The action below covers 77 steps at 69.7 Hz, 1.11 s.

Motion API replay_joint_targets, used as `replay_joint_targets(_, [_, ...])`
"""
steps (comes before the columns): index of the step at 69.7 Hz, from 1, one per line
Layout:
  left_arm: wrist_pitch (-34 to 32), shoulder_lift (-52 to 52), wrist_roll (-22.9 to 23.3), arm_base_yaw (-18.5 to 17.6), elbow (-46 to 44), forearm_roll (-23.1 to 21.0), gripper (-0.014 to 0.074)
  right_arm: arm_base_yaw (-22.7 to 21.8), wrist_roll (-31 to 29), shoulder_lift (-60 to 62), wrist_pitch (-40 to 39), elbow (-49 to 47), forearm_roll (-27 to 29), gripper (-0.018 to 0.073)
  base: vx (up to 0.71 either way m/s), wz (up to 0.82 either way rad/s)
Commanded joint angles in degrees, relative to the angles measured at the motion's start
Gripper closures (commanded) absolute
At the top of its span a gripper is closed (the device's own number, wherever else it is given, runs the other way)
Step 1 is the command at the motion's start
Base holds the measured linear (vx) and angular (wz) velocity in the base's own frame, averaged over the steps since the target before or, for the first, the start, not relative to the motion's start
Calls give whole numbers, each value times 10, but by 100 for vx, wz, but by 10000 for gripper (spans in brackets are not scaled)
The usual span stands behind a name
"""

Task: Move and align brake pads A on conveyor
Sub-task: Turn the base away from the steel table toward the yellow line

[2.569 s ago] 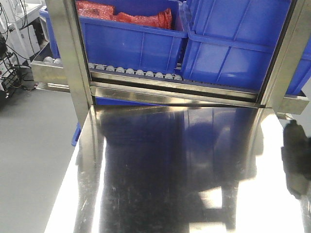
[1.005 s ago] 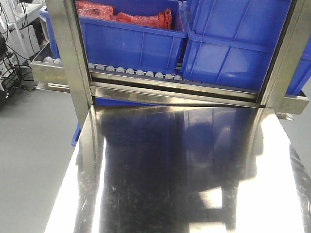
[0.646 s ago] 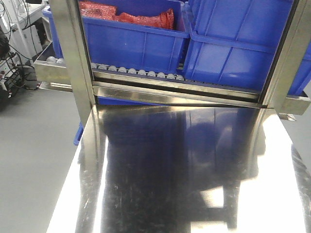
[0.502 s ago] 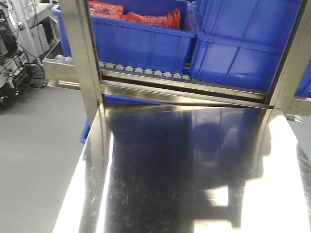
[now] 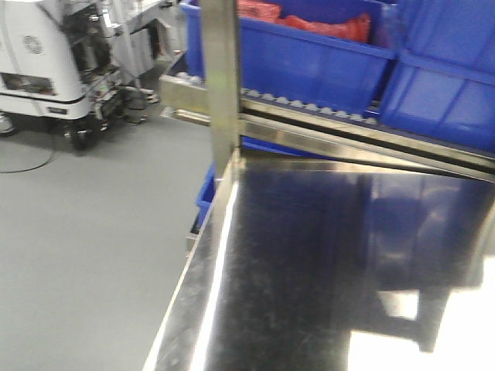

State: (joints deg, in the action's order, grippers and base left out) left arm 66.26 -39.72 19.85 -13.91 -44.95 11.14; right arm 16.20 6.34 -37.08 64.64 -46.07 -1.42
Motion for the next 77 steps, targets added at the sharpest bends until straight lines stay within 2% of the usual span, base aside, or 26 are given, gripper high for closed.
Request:
replay_joint_targets(1, [-34, 2, 1, 1, -16, 7, 603, -1, -5, 0, -36, -15, -3, 567, -13, 50])
replay_joint_targets(77, [-33, 2, 1, 1, -16, 7, 603, -1, -5, 0, -37, -15, -3, 567, -14, 55])
